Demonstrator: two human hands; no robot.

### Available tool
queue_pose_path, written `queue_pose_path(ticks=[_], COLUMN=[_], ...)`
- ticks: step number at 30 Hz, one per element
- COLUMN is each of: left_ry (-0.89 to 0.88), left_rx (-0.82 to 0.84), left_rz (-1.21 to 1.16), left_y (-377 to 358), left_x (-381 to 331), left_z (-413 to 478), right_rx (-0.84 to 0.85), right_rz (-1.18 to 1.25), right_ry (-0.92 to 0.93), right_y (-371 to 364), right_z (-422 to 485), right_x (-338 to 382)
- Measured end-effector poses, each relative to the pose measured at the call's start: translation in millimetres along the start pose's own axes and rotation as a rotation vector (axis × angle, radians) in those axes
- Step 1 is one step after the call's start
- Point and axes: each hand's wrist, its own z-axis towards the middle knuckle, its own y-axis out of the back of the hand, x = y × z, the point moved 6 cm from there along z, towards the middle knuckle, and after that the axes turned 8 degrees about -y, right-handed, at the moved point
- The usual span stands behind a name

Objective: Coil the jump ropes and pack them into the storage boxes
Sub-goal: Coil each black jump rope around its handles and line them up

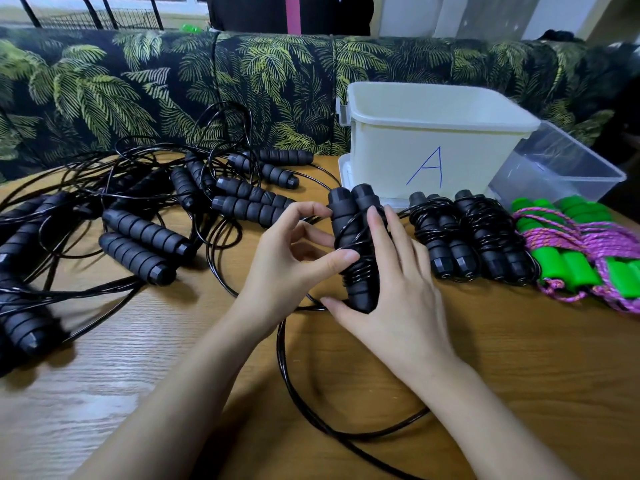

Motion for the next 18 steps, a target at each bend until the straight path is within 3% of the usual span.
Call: queue_pose_path(ticks=[8, 18], left_ry=[-0.021, -0.067], left_rx=[0.033, 0.065], left_rz=[-0.004, 0.011], left_y=[-2.8, -2.3], left_x=[-2.3, -6.7], left_z=[1.2, 0.4], right_rx=[-0.109, -0.08], right_rz=[-0.02, 0.201], right_ry=[-0.026, 0.052], right_y=[5.9, 5.1], right_z=[0.1, -3.2], right_x=[-1.7, -3.0])
